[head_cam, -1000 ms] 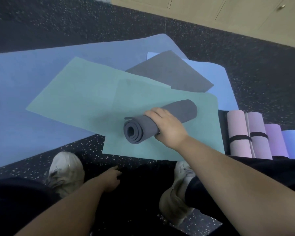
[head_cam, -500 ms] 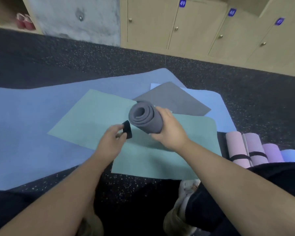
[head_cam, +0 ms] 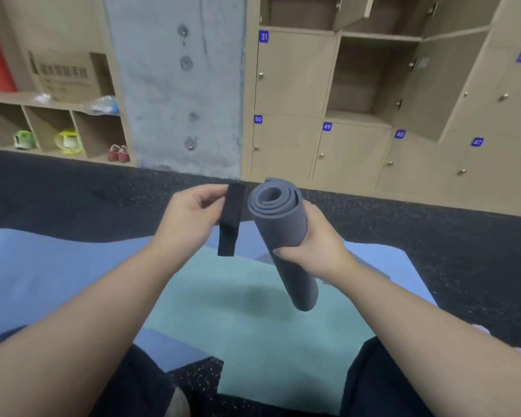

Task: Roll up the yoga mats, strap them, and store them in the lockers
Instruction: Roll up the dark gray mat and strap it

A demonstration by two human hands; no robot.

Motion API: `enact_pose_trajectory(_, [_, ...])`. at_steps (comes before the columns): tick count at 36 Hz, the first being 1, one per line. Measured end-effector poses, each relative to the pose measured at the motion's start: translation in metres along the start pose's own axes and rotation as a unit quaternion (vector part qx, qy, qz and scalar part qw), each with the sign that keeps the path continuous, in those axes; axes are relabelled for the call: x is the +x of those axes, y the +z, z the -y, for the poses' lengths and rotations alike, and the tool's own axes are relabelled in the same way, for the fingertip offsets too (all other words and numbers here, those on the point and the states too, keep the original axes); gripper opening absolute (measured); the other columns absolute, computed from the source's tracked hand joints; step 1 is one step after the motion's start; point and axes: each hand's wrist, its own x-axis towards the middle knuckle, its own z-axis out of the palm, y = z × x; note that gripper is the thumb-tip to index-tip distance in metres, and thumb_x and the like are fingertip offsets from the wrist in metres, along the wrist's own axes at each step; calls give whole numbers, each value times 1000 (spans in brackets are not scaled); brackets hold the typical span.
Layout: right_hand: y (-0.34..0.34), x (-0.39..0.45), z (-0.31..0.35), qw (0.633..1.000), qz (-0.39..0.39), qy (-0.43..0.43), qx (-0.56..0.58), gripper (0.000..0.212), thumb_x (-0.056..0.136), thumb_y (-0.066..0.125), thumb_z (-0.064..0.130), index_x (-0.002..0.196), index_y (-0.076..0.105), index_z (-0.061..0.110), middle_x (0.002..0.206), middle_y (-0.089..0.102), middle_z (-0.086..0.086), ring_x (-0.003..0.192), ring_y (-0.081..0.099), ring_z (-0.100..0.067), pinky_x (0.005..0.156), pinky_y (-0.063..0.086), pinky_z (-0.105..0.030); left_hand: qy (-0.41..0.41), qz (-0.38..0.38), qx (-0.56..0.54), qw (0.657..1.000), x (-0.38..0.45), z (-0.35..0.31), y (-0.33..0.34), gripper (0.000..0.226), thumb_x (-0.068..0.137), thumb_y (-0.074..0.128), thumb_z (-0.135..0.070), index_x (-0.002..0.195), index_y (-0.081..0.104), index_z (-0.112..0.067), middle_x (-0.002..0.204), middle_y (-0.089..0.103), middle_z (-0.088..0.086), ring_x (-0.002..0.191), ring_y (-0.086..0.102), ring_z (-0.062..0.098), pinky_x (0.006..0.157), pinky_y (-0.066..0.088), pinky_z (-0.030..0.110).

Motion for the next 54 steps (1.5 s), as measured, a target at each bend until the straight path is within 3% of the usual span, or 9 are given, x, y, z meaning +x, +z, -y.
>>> enact_pose_trajectory(7, [10, -4, 3, 999, -11, 21, 44, 71, 66, 80, 22, 125, 44, 38, 124, 51, 9, 110, 53, -7, 86, 49, -32, -11, -16, 6, 1000, 6, -1, 4, 17, 80, 76, -16, 82, 75, -33, 82, 73, -15, 74, 63, 3, 81, 53, 34])
enact_pose_trajectory(10, [8, -8, 3, 998, 7, 23, 50, 63, 69, 79, 16, 115, 42, 39, 121, 53, 9, 105, 53, -1, 74, 43, -20, 23, -8, 106, 994, 3, 3, 11, 15, 79, 76, -28, 73, 72, -41, 67, 60, -17, 59, 47, 0, 63, 41, 19])
enact_pose_trajectory(12, [7, -9, 2, 999, 13, 23, 47, 63, 69, 79, 16, 115, 41, 38, 120, 53, 9, 106, 53, -3, 73, 43, -21, 2, 0, 77, 997, 4, 5, 10, 6, 78, 76, -31, 80, 74, -37, 75, 55, -8, 63, 42, 5, 65, 34, 25])
enact_pose_trajectory(18, [8, -8, 1, 998, 33, 35, 34, 69, 71, 77, 18, 125, 39, 36, 110, 59, 20, 101, 58, -2, 72, 45, -23, -22, 95, -52, 994, -4, 0, 15, 30, 84, 69, 0, 109, 68, -17, 105, 74, -6, 101, 67, 6, 90, 51, 21])
enact_pose_trajectory(24, [16, -8, 0, 997, 65, 35, 1, 72, 72, 77, 20, 114, 31, 55, 106, 58, 27, 99, 57, 5, 77, 51, -24, -15, 120, -70, 990, -3, 7, 22, 46, 81, 69, 7, 108, 61, -30, 97, 71, -21, 87, 68, 3, 71, 54, 18])
enact_pose_trajectory(32, [20, -14, 4, 994, 99, 17, -43, 75, 73, 74, 17, 127, 34, 50, 104, 57, 28, 96, 59, -3, 78, 54, -30, 20, 152, 51, 987, -1, 12, 16, 56, 73, 80, -14, 114, 52, -39, 104, 63, -16, 87, 62, 2, 70, 46, 15])
enact_pose_trajectory(37, [22, -17, 5, 990, 128, 11, -57, 73, 74, 73, 16, 131, 36, 42, 109, 60, 18, 96, 59, -8, 78, 53, -30, 21, 158, 114, 981, -2, 14, 15, 63, 54, 71, -42, 109, 42, -55, 120, 48, -1, 107, 55, 13, 74, 50, 24])
enact_pose_trajectory(43, [26, -23, 7, 981, 167, -5, -97, 64, 74, 72, 16, 128, 42, 33, 113, 58, 12, 98, 56, -11, 80, 50, -31, -1, 212, 166, 963, -9, 13, 15, 54, 72, 72, -16, 107, 43, -44, 91, 56, -8, 65, 49, 6, 55, 44, 25])
enact_pose_trajectory(54, [20, -31, 7, 980, 181, -8, -79, 68, 73, 67, 9, 129, 44, 40, 114, 61, 15, 101, 59, -12, 82, 53, -41, -36, 215, 204, 954, -18, 11, 21, 59, 54, 64, -52, 108, 41, -45, 105, 55, -3, 86, 61, 20, 70, 55, 45])
